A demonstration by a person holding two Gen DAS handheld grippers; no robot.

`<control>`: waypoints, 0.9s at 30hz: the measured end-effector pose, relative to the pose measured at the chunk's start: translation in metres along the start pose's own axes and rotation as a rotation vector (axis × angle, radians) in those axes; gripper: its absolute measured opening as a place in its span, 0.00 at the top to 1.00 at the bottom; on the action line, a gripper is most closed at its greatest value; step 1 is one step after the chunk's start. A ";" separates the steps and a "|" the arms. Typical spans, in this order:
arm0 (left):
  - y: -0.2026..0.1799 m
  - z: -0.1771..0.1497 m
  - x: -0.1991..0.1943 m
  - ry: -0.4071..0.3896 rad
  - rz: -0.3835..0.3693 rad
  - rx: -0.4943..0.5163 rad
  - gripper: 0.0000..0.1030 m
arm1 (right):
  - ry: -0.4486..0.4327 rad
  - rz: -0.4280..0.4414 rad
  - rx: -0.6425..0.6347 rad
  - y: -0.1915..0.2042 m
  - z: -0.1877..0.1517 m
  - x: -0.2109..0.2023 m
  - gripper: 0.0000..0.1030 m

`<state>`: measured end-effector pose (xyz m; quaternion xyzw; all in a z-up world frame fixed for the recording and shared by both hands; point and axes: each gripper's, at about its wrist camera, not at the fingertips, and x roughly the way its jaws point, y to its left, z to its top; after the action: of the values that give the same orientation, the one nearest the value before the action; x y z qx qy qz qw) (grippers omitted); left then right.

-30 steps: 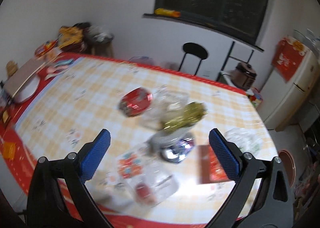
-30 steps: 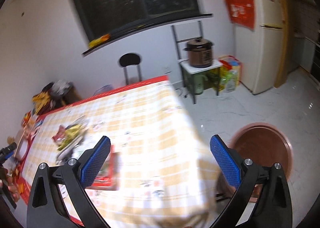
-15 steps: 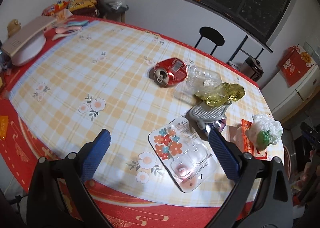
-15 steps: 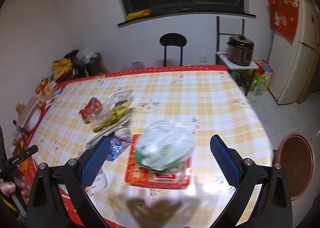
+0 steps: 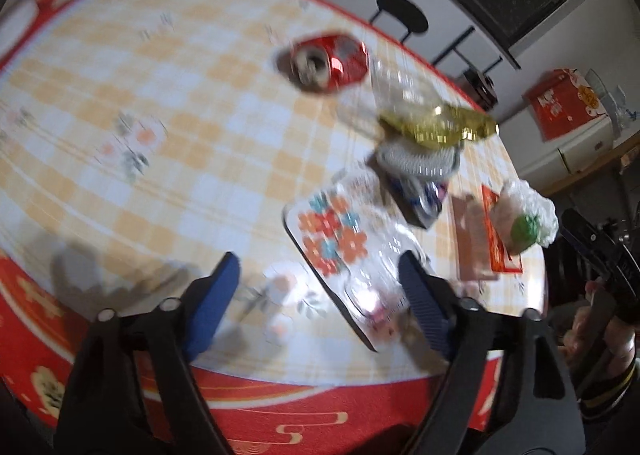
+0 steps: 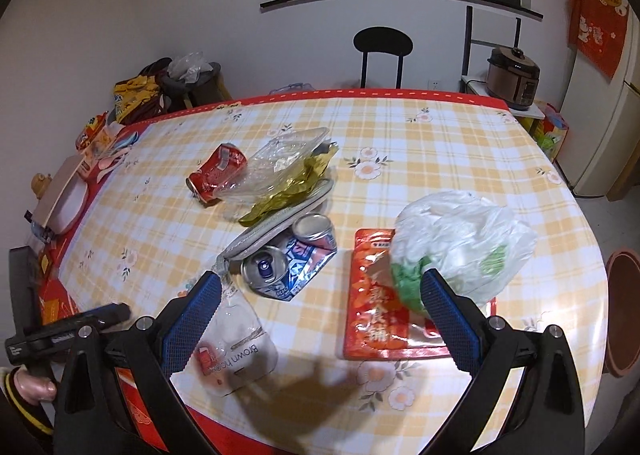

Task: Collect trash
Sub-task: 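Return both tools to the table toward the blister pack and plastic bag, then grasp the clear blister pack with the left tool while the right tool grasps the white plastic bag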

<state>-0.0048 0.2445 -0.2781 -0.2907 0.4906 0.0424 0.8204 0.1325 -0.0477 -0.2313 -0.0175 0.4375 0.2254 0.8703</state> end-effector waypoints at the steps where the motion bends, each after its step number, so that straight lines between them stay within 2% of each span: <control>1: 0.001 -0.001 0.007 0.024 -0.024 -0.014 0.34 | 0.005 -0.007 -0.002 0.002 -0.002 0.001 0.05; 3: -0.002 -0.005 0.021 0.059 -0.046 -0.018 0.45 | 0.014 -0.018 0.001 0.004 -0.006 0.003 0.05; 5: -0.011 -0.009 0.031 0.078 -0.042 0.019 0.59 | 0.023 -0.030 0.012 0.003 -0.010 0.005 0.05; 7: -0.019 -0.012 0.037 0.085 -0.042 0.045 0.67 | 0.030 -0.041 0.021 -0.001 -0.014 0.005 0.05; 13: -0.035 -0.009 0.054 0.070 0.016 0.061 0.69 | 0.038 -0.051 0.034 -0.014 -0.019 0.003 0.05; 20: -0.053 -0.011 0.075 0.079 0.136 0.063 0.73 | 0.043 -0.045 0.029 -0.027 -0.018 0.003 0.05; 27: -0.059 -0.014 0.084 0.073 0.170 0.039 0.73 | 0.034 -0.060 0.015 -0.040 -0.016 -0.001 0.05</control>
<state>0.0489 0.1705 -0.3269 -0.2335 0.5437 0.0917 0.8009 0.1364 -0.0871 -0.2473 -0.0280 0.4534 0.1955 0.8692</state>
